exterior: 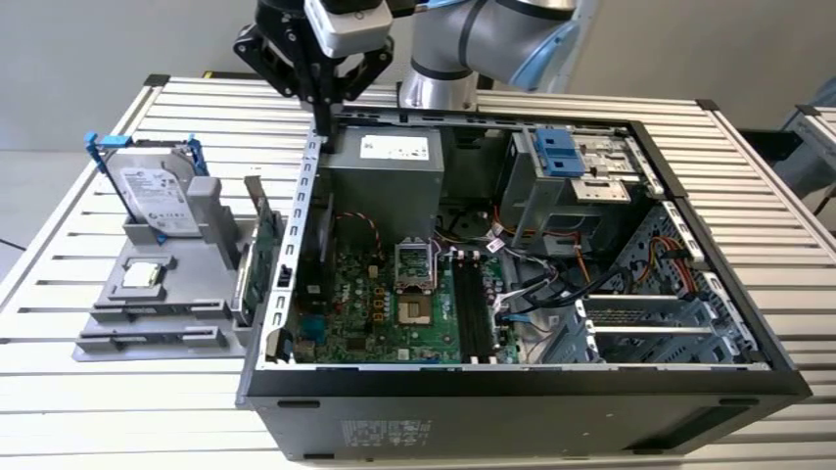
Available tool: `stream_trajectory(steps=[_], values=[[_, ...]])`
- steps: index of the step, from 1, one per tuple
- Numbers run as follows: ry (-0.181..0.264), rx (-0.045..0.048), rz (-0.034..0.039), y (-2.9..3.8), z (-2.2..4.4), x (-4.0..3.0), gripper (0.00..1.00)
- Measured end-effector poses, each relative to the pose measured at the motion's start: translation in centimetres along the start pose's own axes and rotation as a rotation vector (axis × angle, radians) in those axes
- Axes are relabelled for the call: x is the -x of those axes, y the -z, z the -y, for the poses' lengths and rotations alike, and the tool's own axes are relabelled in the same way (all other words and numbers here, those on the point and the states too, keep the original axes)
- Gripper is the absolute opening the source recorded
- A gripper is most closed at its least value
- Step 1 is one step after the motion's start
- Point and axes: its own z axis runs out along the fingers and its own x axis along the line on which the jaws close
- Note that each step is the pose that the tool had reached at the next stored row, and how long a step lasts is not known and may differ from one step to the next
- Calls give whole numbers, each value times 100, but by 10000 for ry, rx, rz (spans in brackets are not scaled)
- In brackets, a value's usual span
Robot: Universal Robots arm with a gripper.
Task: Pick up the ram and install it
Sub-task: 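Reach for the ram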
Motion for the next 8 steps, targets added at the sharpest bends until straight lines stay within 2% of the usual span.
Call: stream_trajectory(steps=[8], values=[[0, 0, 0, 2, 4, -66, 0]])
